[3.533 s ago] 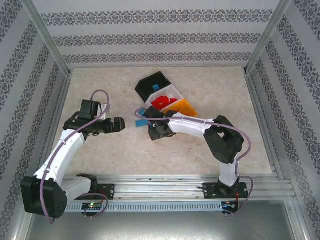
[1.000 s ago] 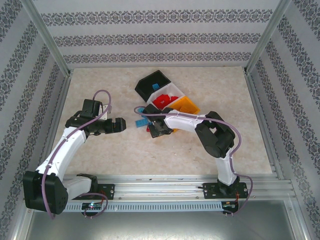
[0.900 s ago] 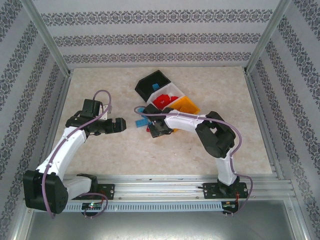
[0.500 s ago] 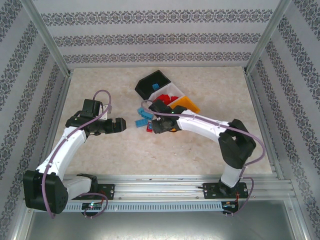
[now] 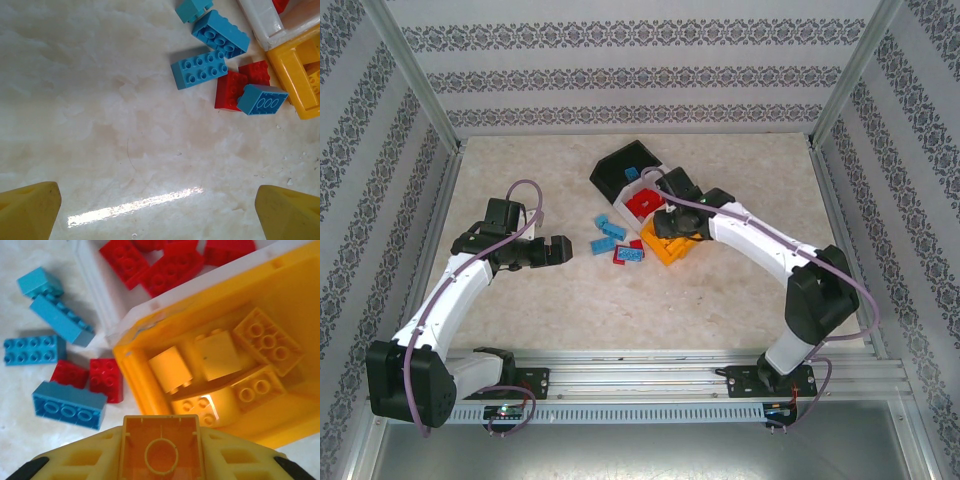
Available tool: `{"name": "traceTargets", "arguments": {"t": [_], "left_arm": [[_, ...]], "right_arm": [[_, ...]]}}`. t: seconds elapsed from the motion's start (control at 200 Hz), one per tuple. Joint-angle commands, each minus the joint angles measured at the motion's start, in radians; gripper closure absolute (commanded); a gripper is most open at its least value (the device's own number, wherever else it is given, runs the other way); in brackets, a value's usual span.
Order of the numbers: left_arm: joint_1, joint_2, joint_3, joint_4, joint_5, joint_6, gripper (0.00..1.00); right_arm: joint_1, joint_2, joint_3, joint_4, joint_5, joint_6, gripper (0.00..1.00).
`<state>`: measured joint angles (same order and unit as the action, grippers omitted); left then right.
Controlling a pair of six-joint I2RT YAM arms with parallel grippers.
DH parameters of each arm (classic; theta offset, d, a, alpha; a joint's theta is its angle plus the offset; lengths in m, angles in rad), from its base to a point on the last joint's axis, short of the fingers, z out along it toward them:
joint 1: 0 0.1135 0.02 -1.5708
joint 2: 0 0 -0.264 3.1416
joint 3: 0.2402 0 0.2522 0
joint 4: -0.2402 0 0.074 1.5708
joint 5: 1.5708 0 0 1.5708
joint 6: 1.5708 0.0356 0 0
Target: Sort the legos into containers by color
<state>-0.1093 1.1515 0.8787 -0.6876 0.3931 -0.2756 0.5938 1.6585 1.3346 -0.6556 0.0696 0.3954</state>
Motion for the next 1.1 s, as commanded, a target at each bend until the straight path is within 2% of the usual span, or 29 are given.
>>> {"name": "traceTargets", "arguments": {"t": [0.0,0.125,0.215,0.44,0.585,0.809,0.984,1.094], "left_arm": [[0.01,-0.004,-0.004,0.01,0.018,0.009,0.0],[0.011,-0.004,-0.005,0.01,0.018,0.008,0.0],[0.01,-0.004,-0.006,0.01,0.018,0.009,0.0],[0.01,0.005,0.0,0.009,0.012,0.012,0.0],[0.011,0.011,0.0,0.008,0.013,0.012,0.0],[0.01,0.007,-0.001,0.006,0.015,0.012,0.0],[0.01,0.005,0.0,0.008,0.016,0.012,0.0],[0.01,0.005,0.001,0.007,0.017,0.012,0.0]], "right_arm": [[-0.04,0.038,0.042,-0.01,-0.008,-0.04,0.62],[-0.117,0.102,0.087,-0.006,-0.026,-0.064,0.49],[-0.127,0.115,0.116,-0.023,-0.012,-0.08,0.41],[0.027,0.102,0.073,0.028,-0.06,-0.055,0.3],[0.115,0.161,0.054,0.074,-0.125,-0.002,0.28],[0.139,0.245,0.07,0.087,-0.122,0.078,0.13],[0.15,0.273,0.061,0.092,-0.144,0.089,0.11],[0.154,0.29,0.05,0.085,-0.167,0.064,0.15]]}}
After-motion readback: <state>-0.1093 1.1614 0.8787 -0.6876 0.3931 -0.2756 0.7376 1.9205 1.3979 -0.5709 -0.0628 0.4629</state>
